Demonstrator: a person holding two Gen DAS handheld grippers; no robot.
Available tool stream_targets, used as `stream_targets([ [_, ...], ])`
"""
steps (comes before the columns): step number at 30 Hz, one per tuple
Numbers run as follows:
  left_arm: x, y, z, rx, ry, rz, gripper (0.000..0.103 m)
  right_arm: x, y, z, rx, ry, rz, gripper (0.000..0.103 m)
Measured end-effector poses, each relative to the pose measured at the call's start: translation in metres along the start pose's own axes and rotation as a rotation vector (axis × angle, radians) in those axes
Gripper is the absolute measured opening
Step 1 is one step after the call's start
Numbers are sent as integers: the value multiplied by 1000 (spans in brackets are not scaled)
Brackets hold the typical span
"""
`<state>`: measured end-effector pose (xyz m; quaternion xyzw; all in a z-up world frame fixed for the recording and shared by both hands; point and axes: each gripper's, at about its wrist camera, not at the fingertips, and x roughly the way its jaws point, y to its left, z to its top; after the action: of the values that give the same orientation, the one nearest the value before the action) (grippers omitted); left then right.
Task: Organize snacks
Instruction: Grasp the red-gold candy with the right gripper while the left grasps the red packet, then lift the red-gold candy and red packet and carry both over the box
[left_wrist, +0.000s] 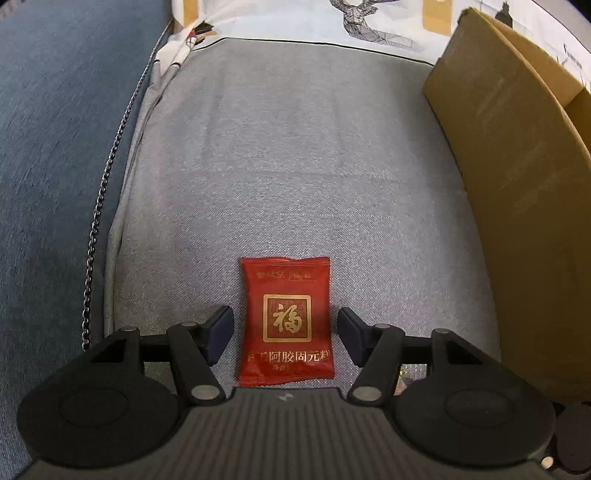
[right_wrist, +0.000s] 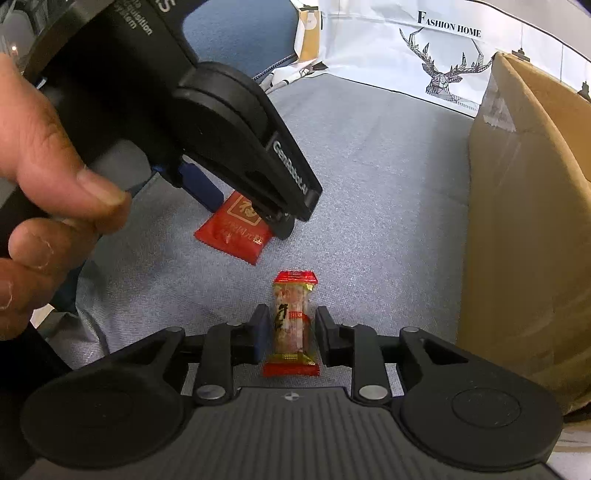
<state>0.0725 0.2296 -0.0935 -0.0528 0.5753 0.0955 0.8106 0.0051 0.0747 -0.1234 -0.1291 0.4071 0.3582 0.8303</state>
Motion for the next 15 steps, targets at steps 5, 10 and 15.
stream_targets([
  [5,-1,-2,0,7,-17,11,50,-1,-1,1,4,-10,-13,18],
  [10,-6,3,2,-24,-33,-8,46,-8,-7,4,31,-46,-39,18],
  [15,-3,3,3,-34,-11,-8,48,1,-13,1,48,15,-47,19],
])
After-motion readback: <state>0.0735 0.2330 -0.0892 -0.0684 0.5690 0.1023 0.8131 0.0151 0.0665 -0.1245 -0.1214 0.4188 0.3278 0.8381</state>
